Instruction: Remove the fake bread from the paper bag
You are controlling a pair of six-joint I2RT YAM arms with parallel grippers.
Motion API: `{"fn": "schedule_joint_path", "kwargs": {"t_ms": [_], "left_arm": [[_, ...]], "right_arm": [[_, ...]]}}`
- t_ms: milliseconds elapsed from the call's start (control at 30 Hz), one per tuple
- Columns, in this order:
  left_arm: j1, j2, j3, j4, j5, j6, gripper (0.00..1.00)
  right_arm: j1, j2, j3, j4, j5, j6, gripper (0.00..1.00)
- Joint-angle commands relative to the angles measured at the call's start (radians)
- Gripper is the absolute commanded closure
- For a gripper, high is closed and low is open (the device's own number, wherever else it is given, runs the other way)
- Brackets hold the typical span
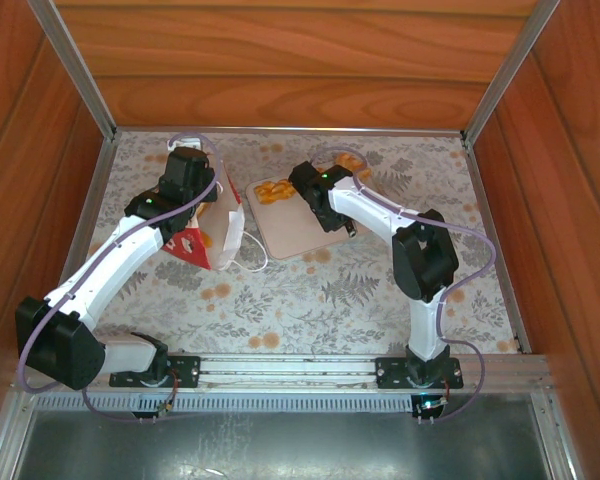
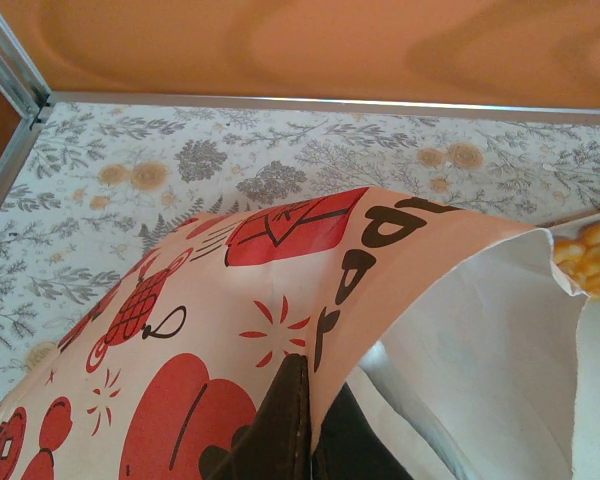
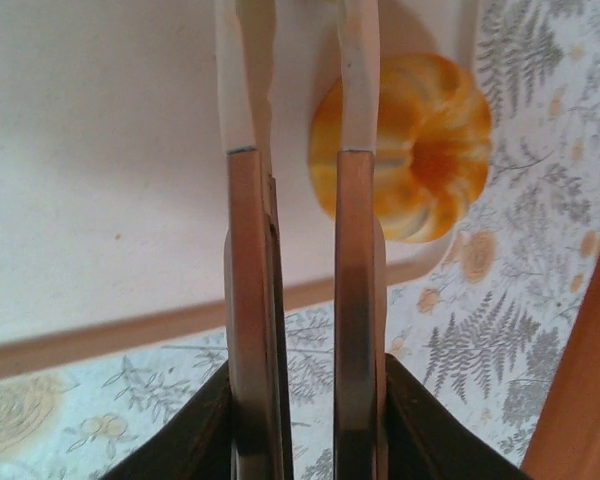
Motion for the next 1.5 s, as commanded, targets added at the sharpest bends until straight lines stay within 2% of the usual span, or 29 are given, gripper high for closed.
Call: {"fn": "schedule_joint_path", "kwargs": {"t_ms": [0, 500, 767, 900, 1100, 1367, 1467], "left_arm": [[0.009, -0.021, 0.003, 0.015, 0.0, -0.015, 1.0], [0.009, -0.042, -0.007, 0.015, -0.005, -0.015, 1.0], [0.009, -0.037, -0.007, 0.015, 0.012, -0.002, 1.0], [0.009, -0.031, -0.006, 0.015, 0.042, 0.01, 1.0], [0.009, -0.012, -0.001, 0.015, 0.052, 0.008, 1.0], [0.009, 0.007, 0.01, 0.017, 0.042, -0.003, 1.0], [0.01, 0.014, 0.011, 0.019, 0.036, -0.01, 1.0]], "right_arm": [[0.012, -0.013, 0.016, -0.052, -0.057, -0.004, 0.65], [0.013, -0.126, -0.046, -0.128, -0.176, -0.024, 0.6], [0.013, -0.242, -0.059, -0.16, -0.329, 0.01, 0.63], [0.013, -0.337, -0.035, -0.153, -0.458, 0.038, 0.65], [0.015, -0.457, 0.008, -0.079, -0.75, 0.096, 0.65], [0.084, -0.467, 0.02, 0.069, -1.068, 0.174, 0.66], [0.119, -0.441, 0.021, 0.119, -1.133, 0.198, 0.66]]}}
